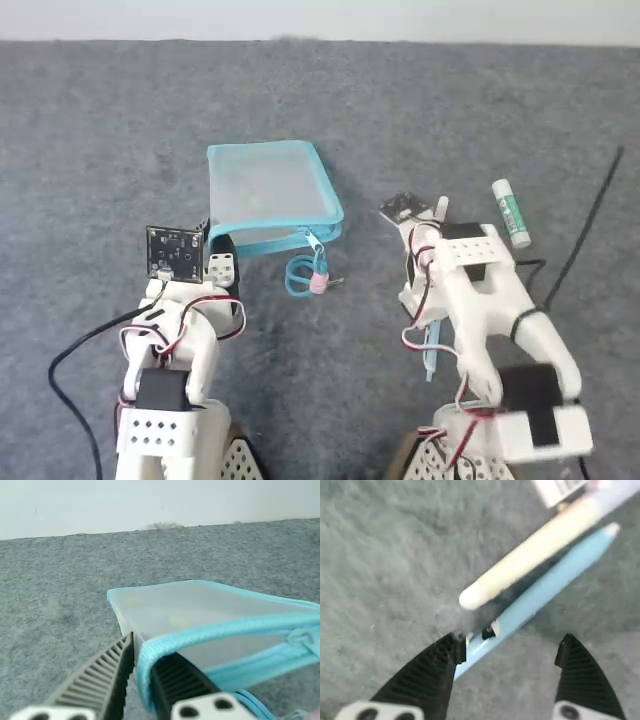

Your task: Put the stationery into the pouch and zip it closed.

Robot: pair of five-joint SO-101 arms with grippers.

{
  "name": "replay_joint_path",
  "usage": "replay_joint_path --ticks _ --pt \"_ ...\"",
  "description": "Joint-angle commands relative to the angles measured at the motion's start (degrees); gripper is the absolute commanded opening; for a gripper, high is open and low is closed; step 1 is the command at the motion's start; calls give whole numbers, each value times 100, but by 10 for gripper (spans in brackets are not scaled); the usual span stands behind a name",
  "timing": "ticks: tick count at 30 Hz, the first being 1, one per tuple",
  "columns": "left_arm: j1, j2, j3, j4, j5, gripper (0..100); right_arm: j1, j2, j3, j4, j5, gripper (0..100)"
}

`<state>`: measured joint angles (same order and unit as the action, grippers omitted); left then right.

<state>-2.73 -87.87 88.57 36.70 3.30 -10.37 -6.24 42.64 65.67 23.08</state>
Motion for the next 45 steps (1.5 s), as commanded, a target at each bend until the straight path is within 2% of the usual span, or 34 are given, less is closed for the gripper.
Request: replay_joint_path --ticks 1,5,11,14,18,26,28,31,33,41,45 --pt "18 9 -127 0 -62 11 75 664 -53 -435 9 211" --pt "18 0 -127 0 -62 11 242 901 -440 -224 -9 115" --pt "18 0 -127 0 -62 11 980 901 -1521 215 35 6" --pt "18 0 -127 0 -62 11 1200 963 -2119 295 18 9" --pt "18 0 -127 0 -62 11 1103 963 -2479 268 -18 12" --pt "18 0 -127 9 -62 11 1015 971 -2813 -22 -738 17" --pt "18 0 -127 9 -62 11 936 971 -2822 -40 -818 56" --pt "18 0 -127 18 -62 11 796 998 -2796 -57 -844 183" --pt "18 0 -127 18 -62 11 743 1112 -2796 -31 -800 233" --pt "18 0 -127 18 -62 11 716 1631 -2374 40 -501 202" --pt "18 0 -127 18 -62 11 954 1789 -2224 4 -484 199"
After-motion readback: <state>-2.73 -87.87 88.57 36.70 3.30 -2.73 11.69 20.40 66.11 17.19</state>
